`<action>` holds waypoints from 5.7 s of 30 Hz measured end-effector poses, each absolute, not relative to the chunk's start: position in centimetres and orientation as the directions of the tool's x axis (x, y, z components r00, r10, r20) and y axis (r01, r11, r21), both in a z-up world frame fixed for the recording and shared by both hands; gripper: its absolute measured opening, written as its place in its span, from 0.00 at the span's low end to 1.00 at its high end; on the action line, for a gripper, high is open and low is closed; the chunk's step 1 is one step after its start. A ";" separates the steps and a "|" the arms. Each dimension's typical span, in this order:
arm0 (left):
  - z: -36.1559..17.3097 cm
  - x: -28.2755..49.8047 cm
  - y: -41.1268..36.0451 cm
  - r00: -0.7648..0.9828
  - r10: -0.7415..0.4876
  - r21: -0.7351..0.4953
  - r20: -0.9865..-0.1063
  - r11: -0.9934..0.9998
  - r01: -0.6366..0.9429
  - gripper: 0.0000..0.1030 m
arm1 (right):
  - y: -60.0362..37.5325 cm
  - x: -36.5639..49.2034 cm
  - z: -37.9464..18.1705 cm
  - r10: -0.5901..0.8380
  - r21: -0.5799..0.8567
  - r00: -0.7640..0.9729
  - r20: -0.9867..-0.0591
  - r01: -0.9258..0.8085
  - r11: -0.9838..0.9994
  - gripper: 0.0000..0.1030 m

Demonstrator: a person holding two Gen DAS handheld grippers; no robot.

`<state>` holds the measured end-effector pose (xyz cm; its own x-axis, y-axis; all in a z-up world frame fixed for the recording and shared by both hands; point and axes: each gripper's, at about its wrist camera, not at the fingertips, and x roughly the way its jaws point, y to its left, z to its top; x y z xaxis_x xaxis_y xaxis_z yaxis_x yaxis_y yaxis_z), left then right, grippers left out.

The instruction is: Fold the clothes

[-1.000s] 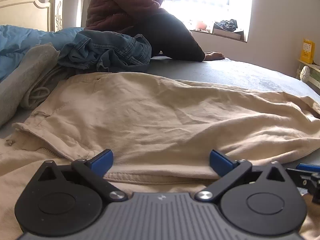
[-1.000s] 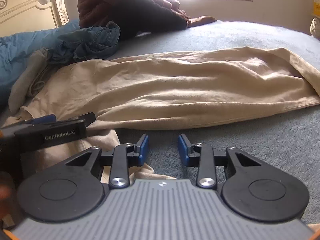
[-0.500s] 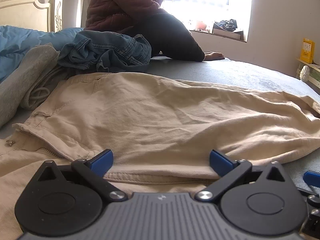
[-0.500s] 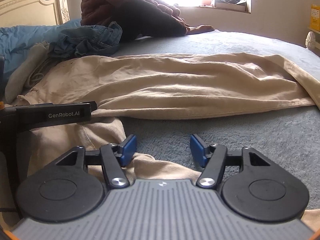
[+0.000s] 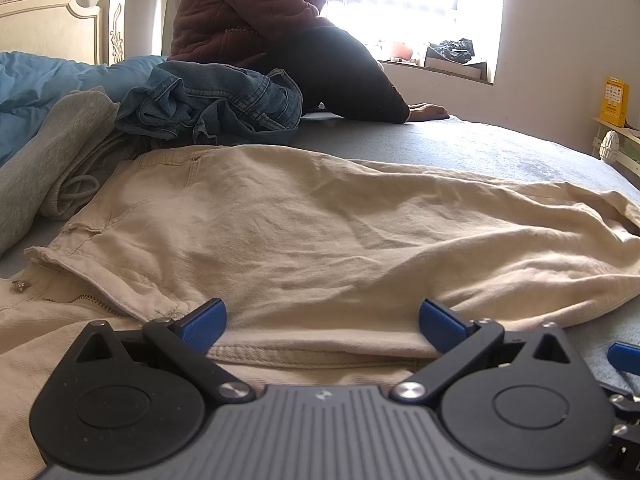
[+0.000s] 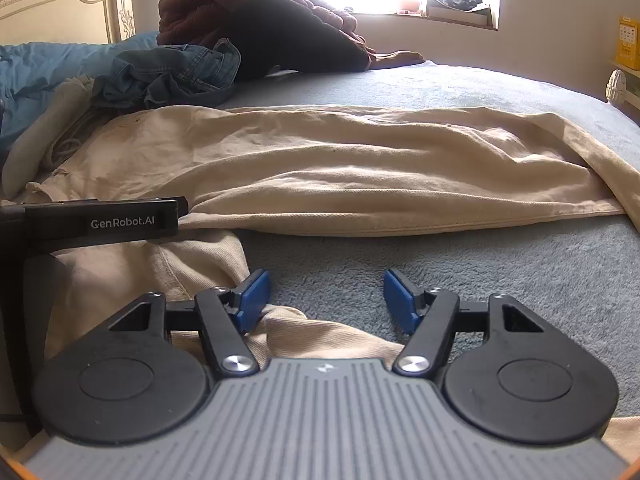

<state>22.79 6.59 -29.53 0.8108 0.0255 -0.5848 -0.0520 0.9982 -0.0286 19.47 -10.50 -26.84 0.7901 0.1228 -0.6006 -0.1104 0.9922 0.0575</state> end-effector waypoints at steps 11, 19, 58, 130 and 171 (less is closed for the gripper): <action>-29.5 22.8 6.6 0.811 0.026 -0.029 -0.585 0.998 -0.053 1.00 | -10.5 19.5 -26.9 0.126 0.061 0.790 -0.600 -0.112 0.992 0.62; -29.5 22.8 6.6 0.811 0.026 -0.029 -0.585 0.998 -0.054 1.00 | -10.6 19.5 -26.8 0.128 0.064 0.790 -0.599 -0.112 0.992 0.62; -29.5 22.8 6.6 0.811 0.027 -0.030 -0.585 0.998 -0.055 1.00 | -10.6 19.4 -26.9 0.132 0.071 0.791 -0.597 -0.112 0.991 0.63; -29.5 22.8 6.5 0.811 0.029 -0.030 -0.585 0.998 -0.057 1.00 | -10.7 19.5 -26.9 0.130 0.060 0.794 -0.594 -0.118 0.991 0.64; -29.5 22.8 6.6 0.811 0.029 -0.030 -0.584 0.998 -0.057 1.00 | -10.9 19.6 -27.0 0.137 0.069 0.795 -0.591 -0.120 0.990 0.66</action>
<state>22.82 6.57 -29.53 0.8111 0.0287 -0.5842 -0.0573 0.9979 -0.0304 19.57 -10.92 -26.98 0.7947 0.1371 -0.5913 -0.1199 0.9904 0.0685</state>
